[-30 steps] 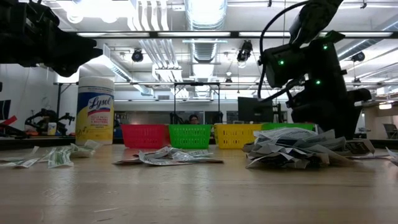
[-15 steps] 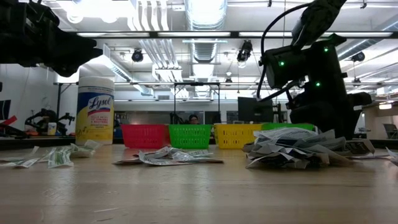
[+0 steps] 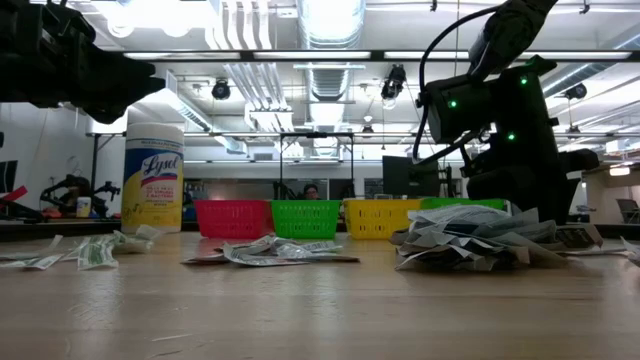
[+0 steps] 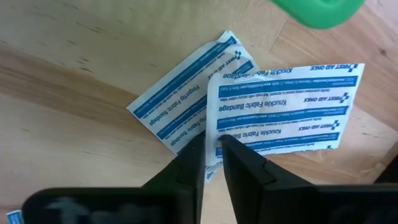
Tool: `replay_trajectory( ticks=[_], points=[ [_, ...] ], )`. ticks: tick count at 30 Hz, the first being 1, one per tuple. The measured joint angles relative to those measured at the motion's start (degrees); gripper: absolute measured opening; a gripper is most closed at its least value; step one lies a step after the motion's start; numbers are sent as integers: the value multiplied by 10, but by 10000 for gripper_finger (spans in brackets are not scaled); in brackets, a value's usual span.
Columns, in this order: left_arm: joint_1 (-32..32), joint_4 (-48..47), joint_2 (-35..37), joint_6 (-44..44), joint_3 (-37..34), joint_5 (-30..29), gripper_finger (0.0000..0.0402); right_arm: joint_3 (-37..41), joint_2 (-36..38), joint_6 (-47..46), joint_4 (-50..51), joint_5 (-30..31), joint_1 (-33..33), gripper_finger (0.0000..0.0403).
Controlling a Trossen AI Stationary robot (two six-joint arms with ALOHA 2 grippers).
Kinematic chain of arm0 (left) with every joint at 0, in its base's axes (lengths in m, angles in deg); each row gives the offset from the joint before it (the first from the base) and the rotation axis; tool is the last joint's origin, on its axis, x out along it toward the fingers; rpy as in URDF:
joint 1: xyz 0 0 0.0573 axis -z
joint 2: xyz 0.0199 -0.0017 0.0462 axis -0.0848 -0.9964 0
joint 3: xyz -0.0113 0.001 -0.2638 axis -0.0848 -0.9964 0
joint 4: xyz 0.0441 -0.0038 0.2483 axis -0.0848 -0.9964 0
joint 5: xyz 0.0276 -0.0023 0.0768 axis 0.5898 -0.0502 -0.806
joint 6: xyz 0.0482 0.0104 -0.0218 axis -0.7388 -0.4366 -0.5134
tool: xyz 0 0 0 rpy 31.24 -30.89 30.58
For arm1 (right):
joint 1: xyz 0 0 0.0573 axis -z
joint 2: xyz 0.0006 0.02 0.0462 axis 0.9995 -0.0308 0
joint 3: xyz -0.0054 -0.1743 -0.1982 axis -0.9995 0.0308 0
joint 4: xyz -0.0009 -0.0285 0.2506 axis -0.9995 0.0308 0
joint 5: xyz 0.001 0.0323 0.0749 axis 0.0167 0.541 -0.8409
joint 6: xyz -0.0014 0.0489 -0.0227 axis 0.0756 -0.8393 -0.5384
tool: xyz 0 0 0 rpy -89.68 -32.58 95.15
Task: Pick & Place First Aid Supplies
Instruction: Put the blue bandage into the right green bin
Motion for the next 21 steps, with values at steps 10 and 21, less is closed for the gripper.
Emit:
replay_trajectory(
  ticks=[10,21],
  points=[
    [0,0,0,0,0,0,158,0,0,0,0,-1,0,11],
    [0,0,0,0,0,0,158,-1,1,-10,7,-24,0,8]
  ],
)
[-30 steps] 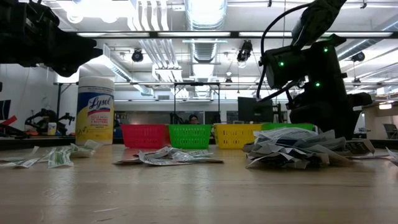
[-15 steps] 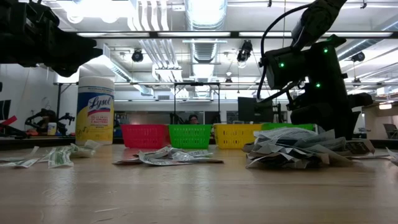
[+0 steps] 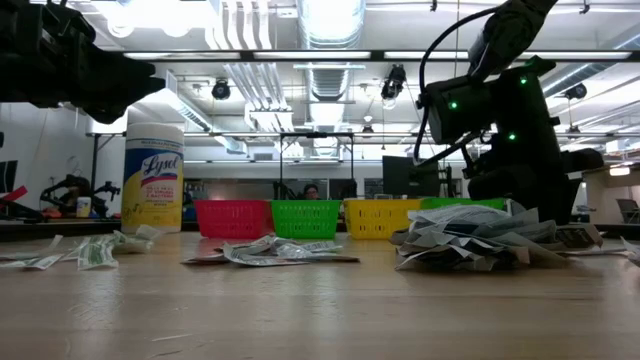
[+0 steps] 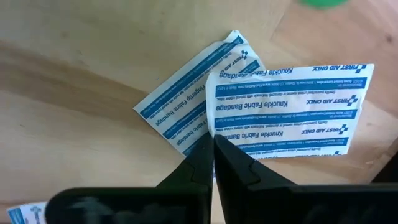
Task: Pick & Place First Aid Supplies
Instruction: Put the blue bandage into the right green bin
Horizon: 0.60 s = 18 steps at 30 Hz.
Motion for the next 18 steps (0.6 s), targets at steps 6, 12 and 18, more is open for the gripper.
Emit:
replay_trajectory(
  ticks=[6,12,18],
  points=[
    [0,0,0,0,0,0,158,-15,12,0,15,-11,-1,8],
    [0,0,0,0,0,0,158,-43,34,2,78,-16,-1,8],
    [0,0,0,-1,0,0,158,-84,49,7,159,-20,0,8]
  ],
)
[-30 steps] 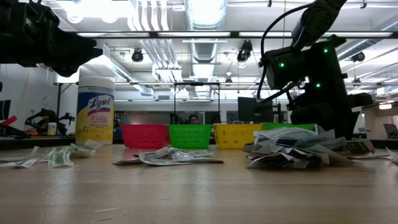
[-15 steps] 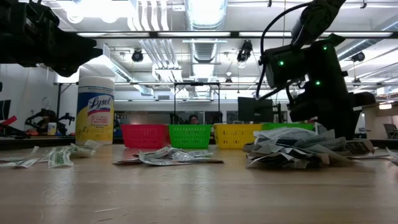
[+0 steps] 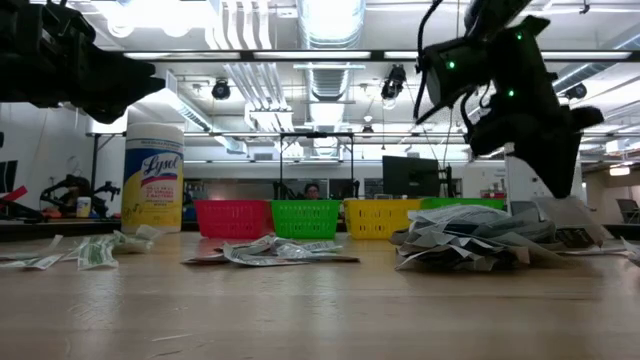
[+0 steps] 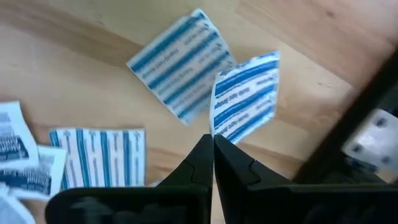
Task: Pick & Place First Aid Supplies
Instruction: Put the blue bandage into the right green bin
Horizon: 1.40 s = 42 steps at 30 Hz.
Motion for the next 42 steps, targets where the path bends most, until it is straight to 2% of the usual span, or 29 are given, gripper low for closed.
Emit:
replay_trajectory(
  ticks=[15,22,26,32,42],
  points=[
    [0,0,0,-2,0,0,158,-150,1,-5,152,32,0,8],
    [0,0,0,-2,0,0,158,-235,1,13,158,52,2,8],
    [0,0,0,-2,0,0,158,-280,1,27,158,83,4,8],
    [0,0,0,-2,0,0,158,-321,1,173,150,142,4,8],
    [0,0,0,-2,0,0,158,-316,-3,456,130,216,4,8]
  ],
)
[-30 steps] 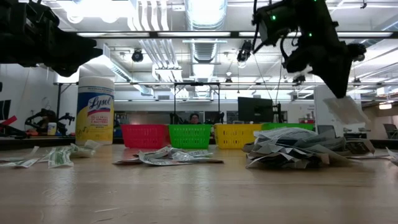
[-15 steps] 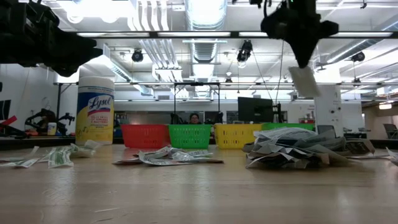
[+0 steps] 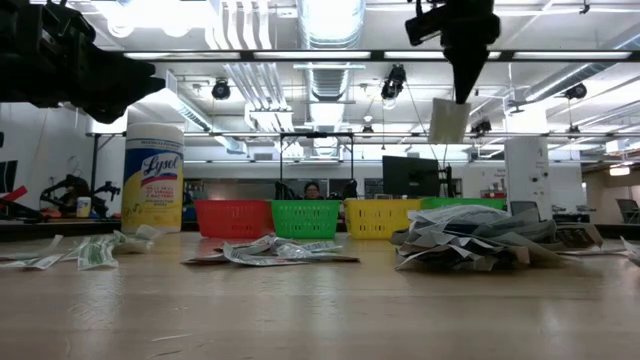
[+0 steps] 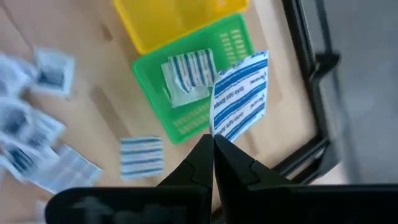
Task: Pick & Place First Aid Supplies
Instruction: Put the blue bandage into the right green bin
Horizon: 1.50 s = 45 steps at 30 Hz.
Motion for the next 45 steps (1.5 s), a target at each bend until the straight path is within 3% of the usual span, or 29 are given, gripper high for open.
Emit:
replay_trajectory(
  ticks=[4,10,19,33,45],
  points=[
    [0,0,0,0,0,0,158,3,-5,125,-29,15,0,8],
    [0,0,0,0,0,0,158,5,-22,182,-53,42,4,8],
    [0,0,0,-1,0,0,158,32,-35,194,-70,41,12,8],
    [0,0,-2,-13,0,0,158,172,-44,175,-196,25,25,8],
    [0,0,-4,-13,0,0,158,246,-43,175,-280,25,56,8]
  ],
)
